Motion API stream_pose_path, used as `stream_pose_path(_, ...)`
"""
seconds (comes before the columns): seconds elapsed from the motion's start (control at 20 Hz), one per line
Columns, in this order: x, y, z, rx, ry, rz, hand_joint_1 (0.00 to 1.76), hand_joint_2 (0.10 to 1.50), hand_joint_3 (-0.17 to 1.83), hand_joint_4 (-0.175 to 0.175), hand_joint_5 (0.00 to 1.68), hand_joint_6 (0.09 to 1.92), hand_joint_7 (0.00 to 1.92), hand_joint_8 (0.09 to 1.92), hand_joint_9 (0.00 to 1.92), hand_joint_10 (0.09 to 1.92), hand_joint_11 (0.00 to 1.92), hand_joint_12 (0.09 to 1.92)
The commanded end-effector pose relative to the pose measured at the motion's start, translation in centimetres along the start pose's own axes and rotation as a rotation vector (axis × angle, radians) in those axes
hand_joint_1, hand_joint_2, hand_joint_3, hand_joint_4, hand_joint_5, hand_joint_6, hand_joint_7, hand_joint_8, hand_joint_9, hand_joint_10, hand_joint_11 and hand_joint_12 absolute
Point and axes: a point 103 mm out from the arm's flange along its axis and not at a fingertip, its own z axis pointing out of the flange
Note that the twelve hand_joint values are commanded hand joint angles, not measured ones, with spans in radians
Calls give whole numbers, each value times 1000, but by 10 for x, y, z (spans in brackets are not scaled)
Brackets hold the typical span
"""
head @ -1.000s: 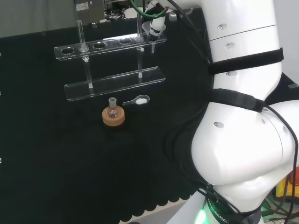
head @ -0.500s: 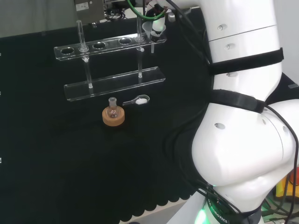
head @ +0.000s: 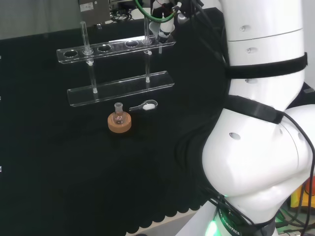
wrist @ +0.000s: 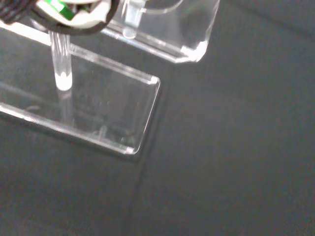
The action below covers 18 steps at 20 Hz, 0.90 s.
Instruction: Pick up the funnel from the transparent funnel stand.
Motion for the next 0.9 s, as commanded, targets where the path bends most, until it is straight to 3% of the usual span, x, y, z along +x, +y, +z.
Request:
stream_pose_path(0.05,-5,-17,-33,-49,-49,26,948,784,612,9,594,620,565,580,888,443,384,1290)
stream_pose_path(0.4,-15,-54,-58,-28,-60,75,950,782,617,-3,525,621,543,575,885,439,386,1289)
stream_pose_path(0.9,10,-122,-78,-23,-81,136,955,778,621,-7,484,616,517,576,884,441,382,1290)
